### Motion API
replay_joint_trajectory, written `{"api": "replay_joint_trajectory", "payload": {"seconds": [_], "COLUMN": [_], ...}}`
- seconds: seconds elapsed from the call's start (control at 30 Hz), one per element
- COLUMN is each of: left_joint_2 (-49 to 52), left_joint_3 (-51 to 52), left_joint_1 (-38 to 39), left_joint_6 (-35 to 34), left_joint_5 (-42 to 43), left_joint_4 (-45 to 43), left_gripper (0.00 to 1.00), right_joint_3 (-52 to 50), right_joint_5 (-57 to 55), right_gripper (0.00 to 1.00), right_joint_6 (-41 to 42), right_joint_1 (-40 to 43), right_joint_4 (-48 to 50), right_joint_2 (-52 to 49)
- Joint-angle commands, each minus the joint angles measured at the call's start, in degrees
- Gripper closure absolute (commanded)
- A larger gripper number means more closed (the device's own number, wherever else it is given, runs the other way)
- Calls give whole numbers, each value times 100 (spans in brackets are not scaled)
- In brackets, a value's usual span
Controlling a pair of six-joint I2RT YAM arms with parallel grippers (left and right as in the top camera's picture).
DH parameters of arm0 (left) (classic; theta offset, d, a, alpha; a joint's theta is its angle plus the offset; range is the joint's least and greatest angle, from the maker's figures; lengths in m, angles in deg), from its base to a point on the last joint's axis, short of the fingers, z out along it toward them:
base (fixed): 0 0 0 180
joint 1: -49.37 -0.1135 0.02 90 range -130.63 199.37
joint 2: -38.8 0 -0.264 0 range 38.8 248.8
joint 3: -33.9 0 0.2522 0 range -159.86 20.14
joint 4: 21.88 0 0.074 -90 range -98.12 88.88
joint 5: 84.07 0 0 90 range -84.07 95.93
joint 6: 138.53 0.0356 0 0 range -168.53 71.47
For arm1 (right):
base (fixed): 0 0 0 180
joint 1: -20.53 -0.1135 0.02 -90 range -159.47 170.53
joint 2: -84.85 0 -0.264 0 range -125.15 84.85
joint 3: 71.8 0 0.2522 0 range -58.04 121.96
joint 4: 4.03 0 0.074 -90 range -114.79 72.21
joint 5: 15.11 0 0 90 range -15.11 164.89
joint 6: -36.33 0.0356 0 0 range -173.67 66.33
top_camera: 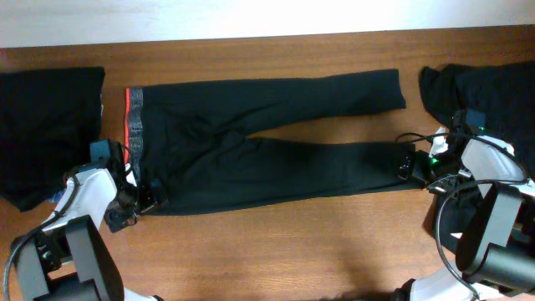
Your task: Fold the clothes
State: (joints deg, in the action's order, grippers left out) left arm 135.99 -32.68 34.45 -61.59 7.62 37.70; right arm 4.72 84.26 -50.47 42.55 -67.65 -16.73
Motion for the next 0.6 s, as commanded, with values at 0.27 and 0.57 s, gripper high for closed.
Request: {"api": "replay_joint_trajectory", "payload": {"seconds": [0.27,0.57], "left_joint_2": [63,63], "left_joint_3": [20,26], "left_joint_1": [-22,-26], "left_joint_6": [-234,-428], "left_joint_5": [-470,-1078], "left_joint_4": [-297,-363], "left_gripper": [20,21], "right_joint_3": [-48,-48], "right_joint_5": [57,57], "right_gripper": [11,11], "right_joint_6": [24,24], "right_joint_1": [-24,-24], "right_joint_4": [0,2], "right_joint_2": [-39,-39]}}
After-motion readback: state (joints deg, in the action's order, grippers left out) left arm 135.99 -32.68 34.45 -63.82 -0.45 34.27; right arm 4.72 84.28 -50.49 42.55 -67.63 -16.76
